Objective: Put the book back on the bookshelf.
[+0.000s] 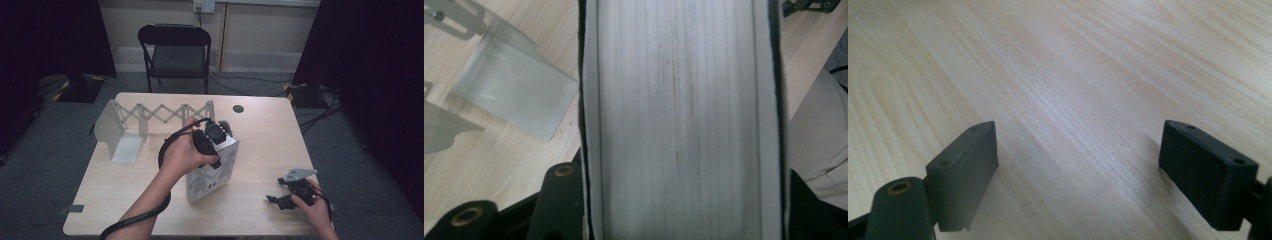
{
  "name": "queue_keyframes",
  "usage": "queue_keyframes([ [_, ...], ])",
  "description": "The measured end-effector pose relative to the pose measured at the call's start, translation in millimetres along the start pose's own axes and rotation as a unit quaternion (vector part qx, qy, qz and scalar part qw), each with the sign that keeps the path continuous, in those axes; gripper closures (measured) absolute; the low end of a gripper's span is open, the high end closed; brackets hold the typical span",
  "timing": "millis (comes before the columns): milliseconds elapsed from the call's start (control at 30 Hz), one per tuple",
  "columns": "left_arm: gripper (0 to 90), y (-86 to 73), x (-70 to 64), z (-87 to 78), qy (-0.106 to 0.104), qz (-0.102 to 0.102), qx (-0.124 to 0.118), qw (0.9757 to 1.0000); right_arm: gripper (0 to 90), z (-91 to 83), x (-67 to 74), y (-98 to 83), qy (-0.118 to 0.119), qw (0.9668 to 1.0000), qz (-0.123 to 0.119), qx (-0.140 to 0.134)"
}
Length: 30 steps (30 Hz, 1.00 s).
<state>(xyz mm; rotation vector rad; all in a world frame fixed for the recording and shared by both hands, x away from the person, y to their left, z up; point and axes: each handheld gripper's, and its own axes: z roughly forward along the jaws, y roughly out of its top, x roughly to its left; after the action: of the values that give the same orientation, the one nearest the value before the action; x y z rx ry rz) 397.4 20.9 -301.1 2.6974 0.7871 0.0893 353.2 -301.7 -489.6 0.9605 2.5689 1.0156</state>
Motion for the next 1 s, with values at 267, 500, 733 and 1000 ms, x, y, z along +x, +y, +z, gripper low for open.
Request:
queue_keyframes([
  [267, 51.7, -6.4, 7.9, -1.3, 0.01, -0.015, -0.001, 0.9998, 14.8, 1.8, 3.2, -3.1, -0.015, 0.9998, -0.009, -0.008],
  [500, 51.7, -9.5, 13.5, -2.5, 0.01, -0.028, -0.006, 0.9995, 14.5, 1.7, 4.3, -6.5, -0.02, 0.9996, -0.005, -0.021],
  [733, 51.7, -11.2, 18.0, -3.7, 0.012, -0.041, -0.004, 0.9991, 14.4, 1.8, 5.1, -9.8, -0.023, 0.9992, -0.001, -0.034],
  [1000, 51.7, -15.3, 22.6, -6.1, 0.016, -0.05, -0.003, 0.9986, 14.3, 1.9, 5.5, -11.5, -0.026, 0.9988, 0.001, -0.041],
])
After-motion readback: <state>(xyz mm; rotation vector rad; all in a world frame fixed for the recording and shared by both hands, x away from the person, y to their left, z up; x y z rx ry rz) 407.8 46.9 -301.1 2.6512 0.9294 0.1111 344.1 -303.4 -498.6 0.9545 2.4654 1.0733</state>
